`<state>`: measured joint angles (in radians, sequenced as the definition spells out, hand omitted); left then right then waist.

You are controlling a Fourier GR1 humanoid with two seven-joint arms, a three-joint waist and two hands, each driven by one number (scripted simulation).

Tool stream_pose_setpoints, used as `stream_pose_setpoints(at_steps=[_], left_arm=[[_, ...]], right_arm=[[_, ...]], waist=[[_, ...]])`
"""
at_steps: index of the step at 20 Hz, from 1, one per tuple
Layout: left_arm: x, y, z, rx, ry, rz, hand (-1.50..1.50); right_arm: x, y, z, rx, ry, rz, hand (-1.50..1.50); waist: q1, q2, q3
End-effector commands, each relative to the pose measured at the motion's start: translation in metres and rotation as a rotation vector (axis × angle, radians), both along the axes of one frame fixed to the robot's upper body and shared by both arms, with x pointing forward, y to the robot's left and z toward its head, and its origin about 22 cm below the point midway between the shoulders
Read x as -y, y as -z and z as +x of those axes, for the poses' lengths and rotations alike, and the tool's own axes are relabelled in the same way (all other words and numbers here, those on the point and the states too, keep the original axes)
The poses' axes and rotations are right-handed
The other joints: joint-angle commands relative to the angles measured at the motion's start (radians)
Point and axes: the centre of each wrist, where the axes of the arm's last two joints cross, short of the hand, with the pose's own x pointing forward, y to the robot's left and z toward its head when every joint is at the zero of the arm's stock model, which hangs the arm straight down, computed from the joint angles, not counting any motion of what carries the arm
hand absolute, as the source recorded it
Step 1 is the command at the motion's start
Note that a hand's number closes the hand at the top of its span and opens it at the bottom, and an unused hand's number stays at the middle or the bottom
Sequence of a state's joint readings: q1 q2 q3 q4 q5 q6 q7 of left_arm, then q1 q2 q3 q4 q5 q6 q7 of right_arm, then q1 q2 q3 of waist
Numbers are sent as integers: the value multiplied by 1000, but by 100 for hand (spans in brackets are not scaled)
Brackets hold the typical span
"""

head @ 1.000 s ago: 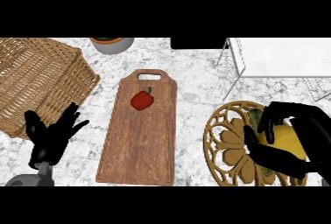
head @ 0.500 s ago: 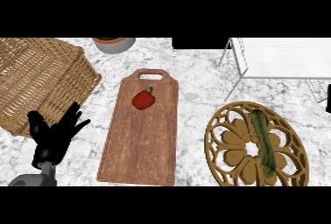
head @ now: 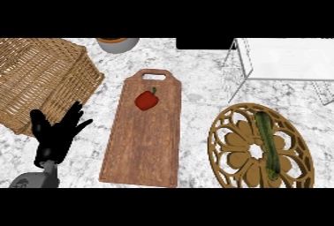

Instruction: Pick the lemon from the placemat and place it in the tiered shelf

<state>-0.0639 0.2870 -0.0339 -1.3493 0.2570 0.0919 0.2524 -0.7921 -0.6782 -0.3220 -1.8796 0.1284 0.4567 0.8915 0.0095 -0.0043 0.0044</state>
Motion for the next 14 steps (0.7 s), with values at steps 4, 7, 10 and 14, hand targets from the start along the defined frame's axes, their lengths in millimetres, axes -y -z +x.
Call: stream_pose_setpoints(at_steps=[4, 7, 10, 14], left_arm=[[10, 17, -20, -44, 31, -5, 0], [-1, 2, -2, -51, 28, -6, 0], [15, 2, -2, -28, 3, 14, 0], [7, 14, -4, -45, 28, 3, 0]], right_arm=[[36, -48, 32, -6, 61, -4, 150], [39, -34, 61, -45, 29, -14, 150], [45, -23, 79, -72, 2, -54, 150], [50, -13, 103, -100, -7, -115, 150]], waist=[[14, 7, -5], [10, 9, -5], [11, 9, -5], [17, 13, -5]])
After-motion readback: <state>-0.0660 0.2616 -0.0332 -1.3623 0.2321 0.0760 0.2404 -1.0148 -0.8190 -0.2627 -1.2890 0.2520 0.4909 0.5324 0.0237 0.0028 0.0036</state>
